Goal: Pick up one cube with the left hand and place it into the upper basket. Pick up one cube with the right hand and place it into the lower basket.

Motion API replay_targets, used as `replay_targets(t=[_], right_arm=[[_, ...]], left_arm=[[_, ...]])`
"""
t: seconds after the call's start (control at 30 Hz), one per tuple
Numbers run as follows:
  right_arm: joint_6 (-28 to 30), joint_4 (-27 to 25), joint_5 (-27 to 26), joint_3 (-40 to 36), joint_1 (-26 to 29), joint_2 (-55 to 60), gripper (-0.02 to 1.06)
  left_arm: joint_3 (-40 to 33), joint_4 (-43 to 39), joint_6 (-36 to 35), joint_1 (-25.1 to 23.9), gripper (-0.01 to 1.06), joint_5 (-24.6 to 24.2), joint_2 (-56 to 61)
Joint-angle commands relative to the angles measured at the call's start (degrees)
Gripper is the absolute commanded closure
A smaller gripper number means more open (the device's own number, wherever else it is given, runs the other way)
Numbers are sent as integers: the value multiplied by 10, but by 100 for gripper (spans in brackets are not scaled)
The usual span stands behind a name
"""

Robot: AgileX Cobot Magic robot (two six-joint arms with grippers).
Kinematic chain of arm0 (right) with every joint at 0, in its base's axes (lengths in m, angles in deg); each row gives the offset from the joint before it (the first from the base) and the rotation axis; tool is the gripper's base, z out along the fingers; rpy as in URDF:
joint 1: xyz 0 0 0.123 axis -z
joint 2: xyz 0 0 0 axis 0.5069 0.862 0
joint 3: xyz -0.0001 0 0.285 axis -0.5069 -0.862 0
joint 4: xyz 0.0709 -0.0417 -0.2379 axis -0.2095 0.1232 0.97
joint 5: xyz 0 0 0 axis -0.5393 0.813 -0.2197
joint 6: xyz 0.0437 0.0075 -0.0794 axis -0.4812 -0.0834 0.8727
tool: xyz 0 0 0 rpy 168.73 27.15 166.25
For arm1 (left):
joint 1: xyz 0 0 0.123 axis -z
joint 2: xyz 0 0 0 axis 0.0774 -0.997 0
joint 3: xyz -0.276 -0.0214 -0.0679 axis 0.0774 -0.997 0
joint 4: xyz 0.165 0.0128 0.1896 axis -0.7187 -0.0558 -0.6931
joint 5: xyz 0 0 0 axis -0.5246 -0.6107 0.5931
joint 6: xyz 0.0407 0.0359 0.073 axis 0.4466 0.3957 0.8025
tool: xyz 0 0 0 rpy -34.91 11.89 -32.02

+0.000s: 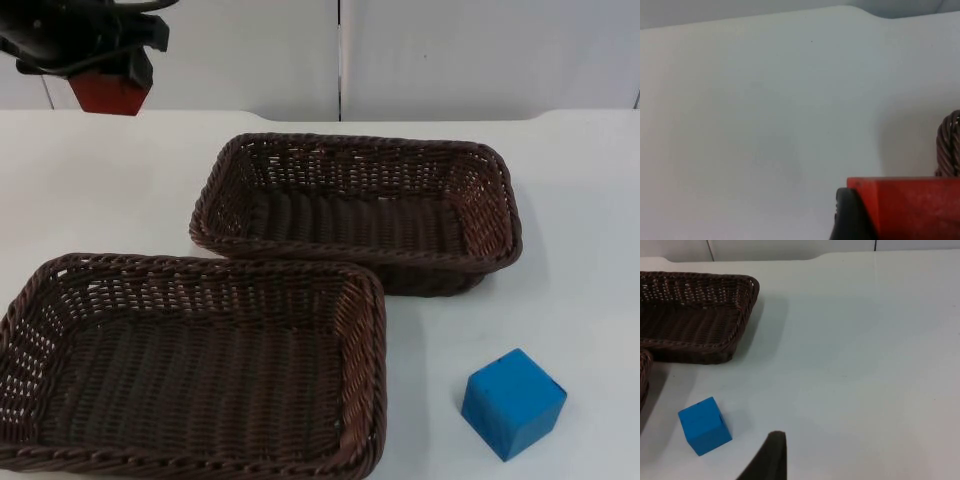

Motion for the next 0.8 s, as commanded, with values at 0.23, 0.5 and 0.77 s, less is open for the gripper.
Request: replay_targets(t=[0.23,0.5,0.77], right_arm=[[1,0,-2,-1,3,-2,-1],[1,0,-2,-1,3,-2,-1],[1,0,-2,-1,3,-2,-1]], left_arm=[[1,47,-2,3,105,2,7],[1,58,-2,11,105,3,7],[1,58,13,52,105,7,7]])
